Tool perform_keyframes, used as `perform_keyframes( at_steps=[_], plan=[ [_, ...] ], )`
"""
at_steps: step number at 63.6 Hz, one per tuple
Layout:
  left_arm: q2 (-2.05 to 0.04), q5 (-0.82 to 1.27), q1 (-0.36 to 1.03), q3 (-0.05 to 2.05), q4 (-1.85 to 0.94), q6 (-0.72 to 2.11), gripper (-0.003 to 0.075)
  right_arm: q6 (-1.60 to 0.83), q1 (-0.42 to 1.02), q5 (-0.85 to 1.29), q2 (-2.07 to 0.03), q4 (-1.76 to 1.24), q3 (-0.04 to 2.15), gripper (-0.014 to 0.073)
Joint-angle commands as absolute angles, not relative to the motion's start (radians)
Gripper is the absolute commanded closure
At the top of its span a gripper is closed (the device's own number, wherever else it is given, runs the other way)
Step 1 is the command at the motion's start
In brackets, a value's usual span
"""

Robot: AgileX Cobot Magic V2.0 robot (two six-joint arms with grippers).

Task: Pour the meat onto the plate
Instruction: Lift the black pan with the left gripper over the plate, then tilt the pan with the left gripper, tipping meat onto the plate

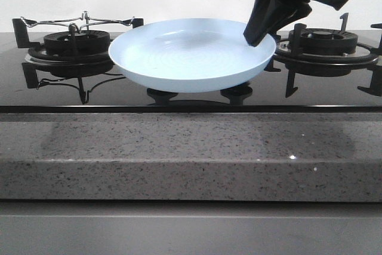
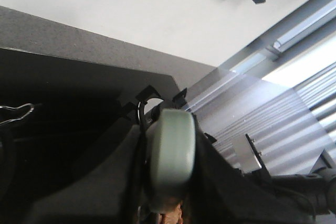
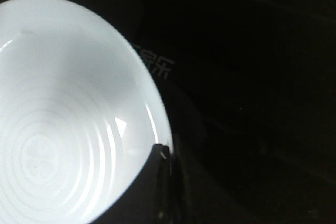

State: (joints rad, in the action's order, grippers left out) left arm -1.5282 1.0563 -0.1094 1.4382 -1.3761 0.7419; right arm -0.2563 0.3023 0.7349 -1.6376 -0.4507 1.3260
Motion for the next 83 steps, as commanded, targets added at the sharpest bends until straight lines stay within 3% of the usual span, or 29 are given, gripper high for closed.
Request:
perform_keyframes(
  at_steps=[1, 16, 38, 60, 83],
  plan=[
    [-1.469, 1.014, -0.065, 1.475, -1.457, 0.788, 0.0741, -0.271, 0.300, 0.701, -1.588, -0.475, 1.349, 0.0661],
    [-1.396, 0.799, 0.088, 1.475, -1.384, 0.969, 0.0741, -0.271, 0.300, 0.701, -1.588, -0.475, 1.349, 0.0661],
    [-1.317, 0.647, 0.272, 1.475, -1.356, 1.320, 0.0741, -0.271, 0.300, 0.702, -1.588, -0.475, 1.349, 0.0661],
    [-1.315, 0.649, 0.359, 1.475, -1.349, 1.642, 0.0741, -0.271, 0.300, 0.702, -1.588, -0.475, 1.349, 0.0661],
    [-1.315, 0.666, 0.366, 1.475, -1.243, 1.647, 0.0741, -0.271, 0.300, 0.702, -1.588, -0.475, 1.349, 0.0661]
  ],
)
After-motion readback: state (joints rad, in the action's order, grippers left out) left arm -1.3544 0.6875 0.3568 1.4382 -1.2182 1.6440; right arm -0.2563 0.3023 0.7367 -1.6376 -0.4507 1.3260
